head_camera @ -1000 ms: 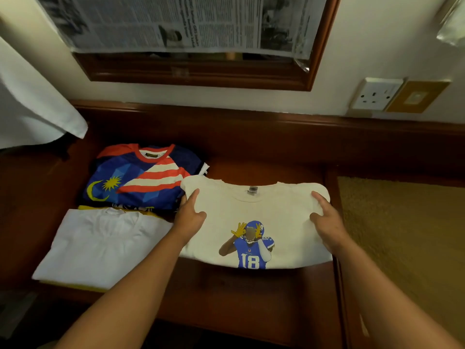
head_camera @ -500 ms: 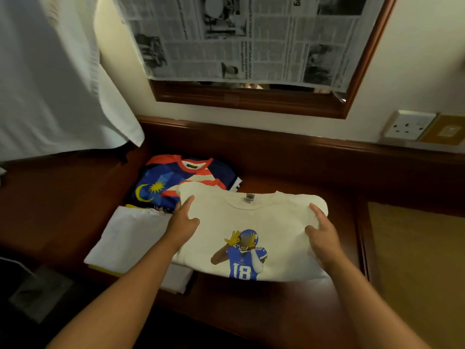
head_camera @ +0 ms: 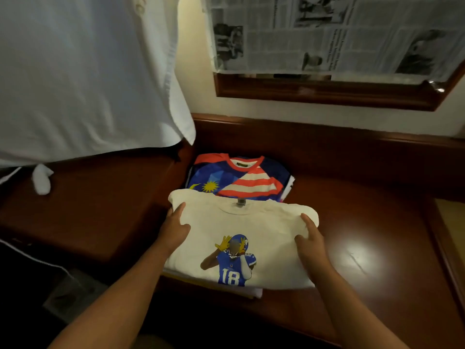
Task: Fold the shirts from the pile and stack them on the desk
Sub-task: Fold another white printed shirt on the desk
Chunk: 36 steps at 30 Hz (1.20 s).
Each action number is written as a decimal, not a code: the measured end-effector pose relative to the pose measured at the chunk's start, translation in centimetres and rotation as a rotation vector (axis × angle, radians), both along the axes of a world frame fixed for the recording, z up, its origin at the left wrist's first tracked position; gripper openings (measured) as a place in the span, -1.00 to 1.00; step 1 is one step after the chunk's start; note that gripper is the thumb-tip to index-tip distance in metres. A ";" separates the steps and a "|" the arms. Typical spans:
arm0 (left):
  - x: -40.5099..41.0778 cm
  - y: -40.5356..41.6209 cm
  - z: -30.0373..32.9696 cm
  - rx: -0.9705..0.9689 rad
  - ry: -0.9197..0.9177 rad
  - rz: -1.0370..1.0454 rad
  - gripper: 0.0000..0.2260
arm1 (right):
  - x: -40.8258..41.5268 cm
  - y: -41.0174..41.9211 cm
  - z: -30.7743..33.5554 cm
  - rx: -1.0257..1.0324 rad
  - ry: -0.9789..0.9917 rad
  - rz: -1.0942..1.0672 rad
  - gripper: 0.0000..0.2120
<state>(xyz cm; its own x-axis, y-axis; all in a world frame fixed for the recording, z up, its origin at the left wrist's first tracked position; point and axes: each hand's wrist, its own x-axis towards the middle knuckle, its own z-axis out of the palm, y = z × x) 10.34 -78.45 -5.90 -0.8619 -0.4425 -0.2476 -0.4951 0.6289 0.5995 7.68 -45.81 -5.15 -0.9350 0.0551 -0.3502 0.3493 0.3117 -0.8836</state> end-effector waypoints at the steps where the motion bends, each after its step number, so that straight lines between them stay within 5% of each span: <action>1: 0.4 -1.3 -0.4 -0.014 -0.027 -0.014 -0.38 | 0.3 -1.4 -0.4 0.002 -0.014 -0.003 -0.43; 17: -0.5 -10.7 -4.8 -0.175 -0.143 -0.232 -0.33 | 1.3 -10.5 -5.7 0.076 -0.055 -0.068 -0.44; 21: -0.2 -10.5 -6.4 -0.142 -0.200 -0.266 -0.28 | 1.9 -9.7 -8.4 0.266 -0.103 -0.023 -0.46; 24: 1.2 -9.1 -7.5 -0.363 -0.187 -0.243 -0.32 | 2.7 -9.6 -9.3 0.612 -0.097 -0.003 -0.46; 29: 2.4 -6.7 -9.2 -0.554 -0.158 -0.506 -0.43 | 4.1 -14.3 -9.9 0.810 0.073 0.373 -0.46; 36: 4.2 -6.2 -11.9 -0.326 -0.421 -0.537 -0.41 | 3.9 -17.5 -12.8 0.801 -0.024 0.726 -0.42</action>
<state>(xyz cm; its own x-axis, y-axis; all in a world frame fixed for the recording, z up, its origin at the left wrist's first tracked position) 14.56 -84.67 -17.82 -0.8413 -0.0950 -0.5322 -0.2163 0.9613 0.1703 11.55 -63.34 -17.92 -0.8298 -0.2887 -0.4775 -0.1375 0.9352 -0.3264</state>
